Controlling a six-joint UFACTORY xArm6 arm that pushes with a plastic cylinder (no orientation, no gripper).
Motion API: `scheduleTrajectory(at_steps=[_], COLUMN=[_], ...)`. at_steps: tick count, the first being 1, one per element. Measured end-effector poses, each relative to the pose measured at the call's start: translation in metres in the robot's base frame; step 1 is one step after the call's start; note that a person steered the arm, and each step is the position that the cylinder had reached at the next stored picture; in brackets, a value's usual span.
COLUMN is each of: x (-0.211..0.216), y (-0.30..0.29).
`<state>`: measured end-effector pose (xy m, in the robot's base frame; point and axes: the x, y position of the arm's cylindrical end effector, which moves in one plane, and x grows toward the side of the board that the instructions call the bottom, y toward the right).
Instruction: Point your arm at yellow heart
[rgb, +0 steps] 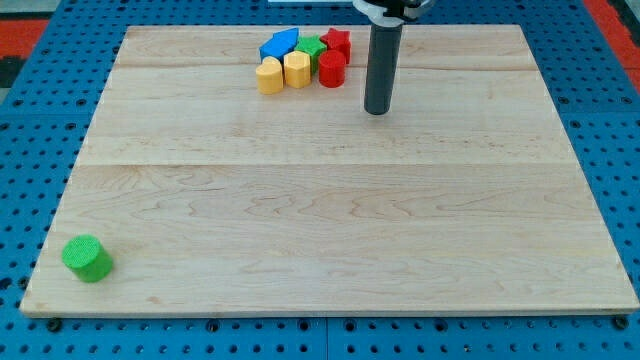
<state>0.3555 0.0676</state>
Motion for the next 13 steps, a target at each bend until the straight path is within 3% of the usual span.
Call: scheduleTrajectory(at_steps=[7,8,9,10,11,13], x=[-0.015,0.011,0.024,0.019,0.0,-0.004], y=[-0.017,-0.019,-0.088,-0.203,-0.253,-0.2])
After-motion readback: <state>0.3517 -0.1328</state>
